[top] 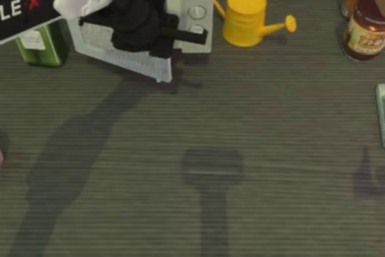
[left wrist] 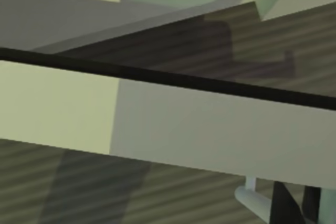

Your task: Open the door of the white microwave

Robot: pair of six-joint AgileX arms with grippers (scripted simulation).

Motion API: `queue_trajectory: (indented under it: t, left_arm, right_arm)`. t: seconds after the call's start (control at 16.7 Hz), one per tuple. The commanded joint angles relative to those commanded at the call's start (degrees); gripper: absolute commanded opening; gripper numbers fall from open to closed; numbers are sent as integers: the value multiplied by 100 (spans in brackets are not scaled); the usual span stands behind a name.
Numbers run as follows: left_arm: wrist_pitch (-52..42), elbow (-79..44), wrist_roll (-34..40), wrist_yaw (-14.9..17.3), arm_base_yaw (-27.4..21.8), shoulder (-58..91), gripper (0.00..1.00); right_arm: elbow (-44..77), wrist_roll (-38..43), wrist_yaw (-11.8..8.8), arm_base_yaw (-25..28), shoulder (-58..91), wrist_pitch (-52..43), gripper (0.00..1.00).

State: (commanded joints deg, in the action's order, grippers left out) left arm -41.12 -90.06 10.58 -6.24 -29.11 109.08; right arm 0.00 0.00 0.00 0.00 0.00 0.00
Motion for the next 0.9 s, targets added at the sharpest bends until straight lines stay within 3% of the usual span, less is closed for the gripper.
queue_trajectory:
  t: [0.48,0.9]
  left_arm:
    - [9,27,4,42,-29,1,0]
    - [188,604,-708,408,187,-447,0]
  right_arm:
    - [0,0,0,0,0,0,100]
    - [0,0,0,0,0,0,100]
